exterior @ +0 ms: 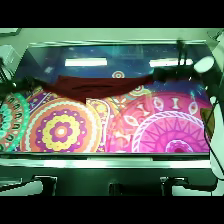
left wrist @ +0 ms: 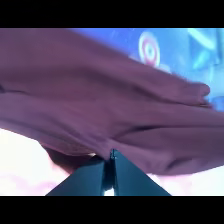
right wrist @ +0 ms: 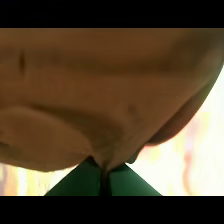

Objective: Fold the clothes and pants, and hang the long-sleeved shirts on hangers.

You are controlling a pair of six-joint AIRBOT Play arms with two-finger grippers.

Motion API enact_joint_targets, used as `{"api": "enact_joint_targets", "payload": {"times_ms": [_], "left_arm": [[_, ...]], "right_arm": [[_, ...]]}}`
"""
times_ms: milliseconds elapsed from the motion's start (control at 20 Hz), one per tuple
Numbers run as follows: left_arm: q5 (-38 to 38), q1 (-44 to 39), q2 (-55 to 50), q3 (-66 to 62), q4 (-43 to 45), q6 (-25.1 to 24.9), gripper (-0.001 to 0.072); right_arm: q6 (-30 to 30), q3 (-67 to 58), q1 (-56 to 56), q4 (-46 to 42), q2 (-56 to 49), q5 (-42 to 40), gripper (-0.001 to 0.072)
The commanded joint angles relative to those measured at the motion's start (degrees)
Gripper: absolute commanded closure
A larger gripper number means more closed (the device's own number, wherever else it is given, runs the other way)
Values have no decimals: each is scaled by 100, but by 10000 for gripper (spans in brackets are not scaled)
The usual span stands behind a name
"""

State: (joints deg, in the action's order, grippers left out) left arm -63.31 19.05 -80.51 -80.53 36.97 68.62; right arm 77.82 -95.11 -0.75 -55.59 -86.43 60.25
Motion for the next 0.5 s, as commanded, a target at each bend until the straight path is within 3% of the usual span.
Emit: {"api": "enact_joint_targets", "payload": {"times_ms": [0, 200, 450], "left_arm": [[-595, -240, 9, -2114, 1303, 1145, 689], [-1989, -234, 323, -4354, 2177, 1768, 689], [-2142, -229, 2592, -3609, 3165, 2234, 689]], "right_arm": [[597, -1631, 378, -994, 160, -90, 684], [730, -2509, 424, -994, 1034, 586, 686], [1119, -2509, 422, -1043, 2837, 1963, 686]]}}
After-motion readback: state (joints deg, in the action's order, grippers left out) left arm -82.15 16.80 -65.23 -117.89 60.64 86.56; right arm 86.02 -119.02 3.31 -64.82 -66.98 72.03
